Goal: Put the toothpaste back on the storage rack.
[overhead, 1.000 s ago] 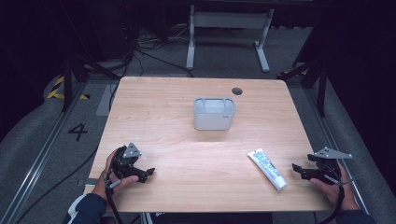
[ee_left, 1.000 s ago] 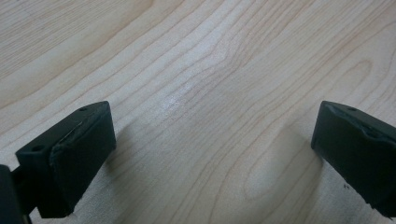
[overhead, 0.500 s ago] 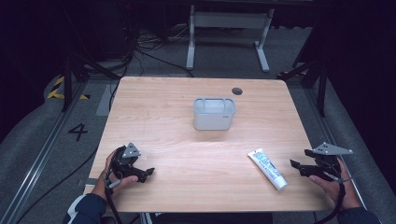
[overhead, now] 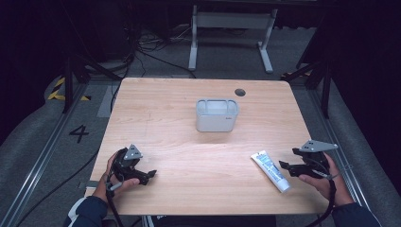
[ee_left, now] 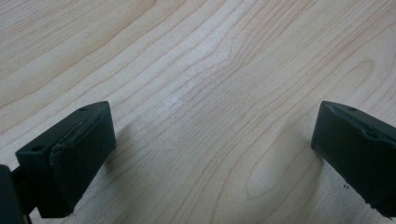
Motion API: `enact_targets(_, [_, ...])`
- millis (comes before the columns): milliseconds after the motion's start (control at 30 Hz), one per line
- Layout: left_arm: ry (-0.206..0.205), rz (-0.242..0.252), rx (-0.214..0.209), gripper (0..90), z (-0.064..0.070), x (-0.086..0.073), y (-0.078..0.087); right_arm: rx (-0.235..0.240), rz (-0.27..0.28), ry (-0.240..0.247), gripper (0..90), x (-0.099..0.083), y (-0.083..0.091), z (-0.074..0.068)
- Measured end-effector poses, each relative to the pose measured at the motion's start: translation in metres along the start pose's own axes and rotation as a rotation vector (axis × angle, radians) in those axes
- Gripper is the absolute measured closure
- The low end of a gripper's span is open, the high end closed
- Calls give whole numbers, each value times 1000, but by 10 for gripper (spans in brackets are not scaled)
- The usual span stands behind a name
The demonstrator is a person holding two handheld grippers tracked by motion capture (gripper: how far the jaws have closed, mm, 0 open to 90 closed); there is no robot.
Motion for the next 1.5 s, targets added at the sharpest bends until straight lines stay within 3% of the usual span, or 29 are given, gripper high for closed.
enact_targets(433, [0, 0, 0, 2, 0, 0, 0, 36, -41, 56, 246, 8, -15, -28])
enact_targets(700, [-1, 1, -2, 2, 0, 0, 0, 29, -74, 74, 258, 3, -26, -33])
enact_targets(1133, [-1, 3, -2, 3, 0, 0, 0, 22, -180, 77, 275, -10, -47, -39])
enact_targets(1500, [-2, 4, -4, 4, 0, 0, 0, 22, -310, 33, 324, -11, -58, -41])
Point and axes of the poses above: each handheld gripper's, and its own axes: y roughly backward along the jaws, x roughly out of its top, z roughly to its right, the point moved 9 cm from there along -y, roughly forward along the jaws, and after that the axes turned 15 degrees about -y, right-handed, at the moved point
